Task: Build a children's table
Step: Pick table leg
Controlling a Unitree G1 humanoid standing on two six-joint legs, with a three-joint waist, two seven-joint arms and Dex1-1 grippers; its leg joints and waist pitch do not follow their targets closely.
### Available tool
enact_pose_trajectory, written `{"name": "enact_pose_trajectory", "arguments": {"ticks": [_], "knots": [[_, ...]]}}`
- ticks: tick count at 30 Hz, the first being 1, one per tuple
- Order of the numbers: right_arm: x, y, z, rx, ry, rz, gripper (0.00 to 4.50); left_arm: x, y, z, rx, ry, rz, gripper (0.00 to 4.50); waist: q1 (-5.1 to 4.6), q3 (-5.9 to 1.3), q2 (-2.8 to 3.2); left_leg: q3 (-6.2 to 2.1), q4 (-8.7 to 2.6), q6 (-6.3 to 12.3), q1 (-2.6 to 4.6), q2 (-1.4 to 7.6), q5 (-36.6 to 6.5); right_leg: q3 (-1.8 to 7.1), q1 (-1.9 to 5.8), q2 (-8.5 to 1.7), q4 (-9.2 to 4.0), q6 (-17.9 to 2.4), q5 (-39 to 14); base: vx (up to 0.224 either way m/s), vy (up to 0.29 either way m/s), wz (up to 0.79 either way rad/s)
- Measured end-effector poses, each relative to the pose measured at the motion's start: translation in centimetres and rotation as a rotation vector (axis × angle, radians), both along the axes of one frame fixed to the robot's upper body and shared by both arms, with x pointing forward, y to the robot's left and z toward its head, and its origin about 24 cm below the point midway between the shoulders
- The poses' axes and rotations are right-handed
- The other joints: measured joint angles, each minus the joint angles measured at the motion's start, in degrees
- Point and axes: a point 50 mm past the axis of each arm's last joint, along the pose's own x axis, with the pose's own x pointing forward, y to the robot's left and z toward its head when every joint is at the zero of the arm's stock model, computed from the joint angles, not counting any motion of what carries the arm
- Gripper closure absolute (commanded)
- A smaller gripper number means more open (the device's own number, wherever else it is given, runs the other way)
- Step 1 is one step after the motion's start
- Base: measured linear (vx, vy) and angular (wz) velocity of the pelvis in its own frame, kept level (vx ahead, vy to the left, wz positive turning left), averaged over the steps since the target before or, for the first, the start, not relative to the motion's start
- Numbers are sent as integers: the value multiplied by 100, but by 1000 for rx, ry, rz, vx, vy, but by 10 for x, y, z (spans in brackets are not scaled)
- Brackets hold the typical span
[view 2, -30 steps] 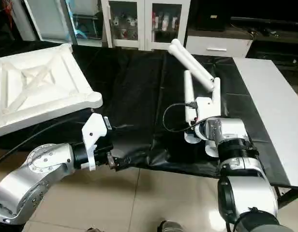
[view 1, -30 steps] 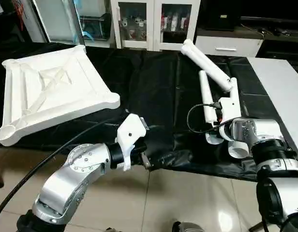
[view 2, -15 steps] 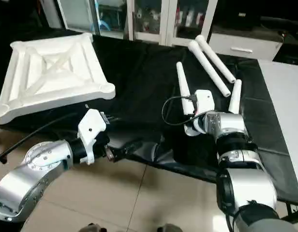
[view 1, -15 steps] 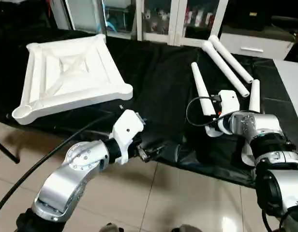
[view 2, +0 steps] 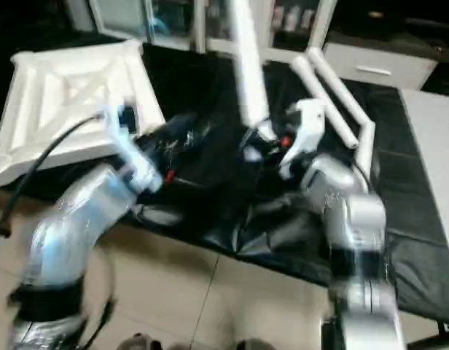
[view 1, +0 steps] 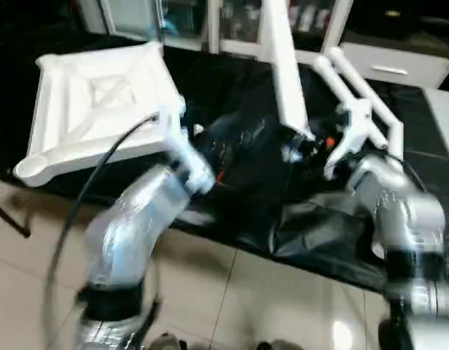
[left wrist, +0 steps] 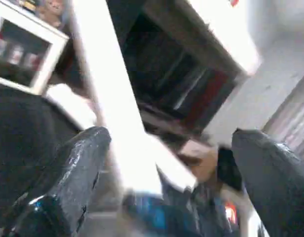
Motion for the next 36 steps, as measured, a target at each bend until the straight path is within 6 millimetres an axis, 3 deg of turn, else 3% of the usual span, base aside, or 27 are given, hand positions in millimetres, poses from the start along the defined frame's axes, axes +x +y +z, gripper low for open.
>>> {"name": "enact_pose_trajectory", "arguments": {"ticks": [7,15,36], "knots": [[-31,7,4,-7,-86,67,196,19,10,40,-153,12,-34,0,67,1,96,9,3,-36,7,0,-15,6,12,-2,-20,8,35,0,0,0],[-44,11,6,0,-101,86,196,16,7,36,-141,95,-137,0,70,-18,161,8,4,-37,6,-2,-14,2,15,-1,-23,14,43,0,0,0],[-44,15,6,-25,-100,104,196,18,16,31,-149,190,-104,197,78,-26,174,6,18,-37,-9,-3,-13,0,14,-2,-31,31,54,0,0,0]]}}
